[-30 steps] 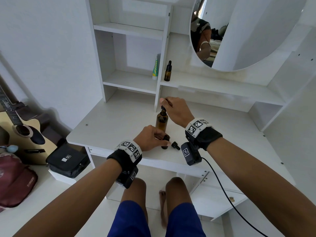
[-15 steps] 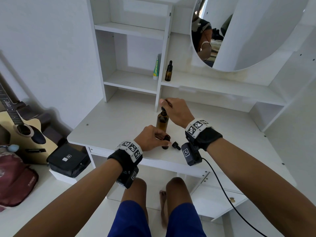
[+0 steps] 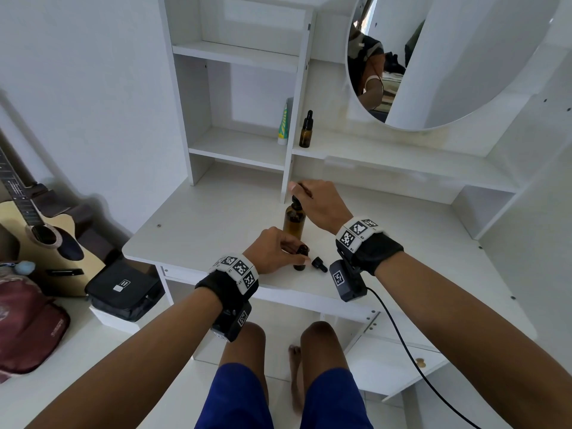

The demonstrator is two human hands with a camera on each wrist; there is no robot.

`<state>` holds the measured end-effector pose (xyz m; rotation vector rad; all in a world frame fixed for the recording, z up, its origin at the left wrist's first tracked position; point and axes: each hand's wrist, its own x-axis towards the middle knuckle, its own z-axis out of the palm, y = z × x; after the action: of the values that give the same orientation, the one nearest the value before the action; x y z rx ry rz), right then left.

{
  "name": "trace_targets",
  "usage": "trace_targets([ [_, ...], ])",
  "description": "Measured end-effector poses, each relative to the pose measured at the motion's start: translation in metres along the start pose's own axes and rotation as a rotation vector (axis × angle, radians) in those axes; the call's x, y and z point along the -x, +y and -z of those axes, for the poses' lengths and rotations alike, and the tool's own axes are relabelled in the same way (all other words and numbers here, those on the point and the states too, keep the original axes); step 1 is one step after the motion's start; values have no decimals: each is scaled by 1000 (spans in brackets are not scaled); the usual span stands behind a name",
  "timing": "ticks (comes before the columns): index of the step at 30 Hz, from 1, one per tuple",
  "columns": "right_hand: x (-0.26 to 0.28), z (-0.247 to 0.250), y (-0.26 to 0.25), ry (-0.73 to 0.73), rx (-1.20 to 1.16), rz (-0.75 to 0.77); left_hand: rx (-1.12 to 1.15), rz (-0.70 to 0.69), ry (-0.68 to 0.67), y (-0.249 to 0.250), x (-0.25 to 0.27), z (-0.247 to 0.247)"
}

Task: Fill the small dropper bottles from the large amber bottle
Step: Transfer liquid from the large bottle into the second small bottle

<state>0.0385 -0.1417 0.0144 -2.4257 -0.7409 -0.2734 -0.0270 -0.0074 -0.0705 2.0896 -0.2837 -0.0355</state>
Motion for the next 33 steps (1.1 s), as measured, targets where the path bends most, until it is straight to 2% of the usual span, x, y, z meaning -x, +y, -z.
trace_targets([
  [33, -2, -6, 3, -30, 16, 24, -5, 3, 0, 0, -1, 0],
])
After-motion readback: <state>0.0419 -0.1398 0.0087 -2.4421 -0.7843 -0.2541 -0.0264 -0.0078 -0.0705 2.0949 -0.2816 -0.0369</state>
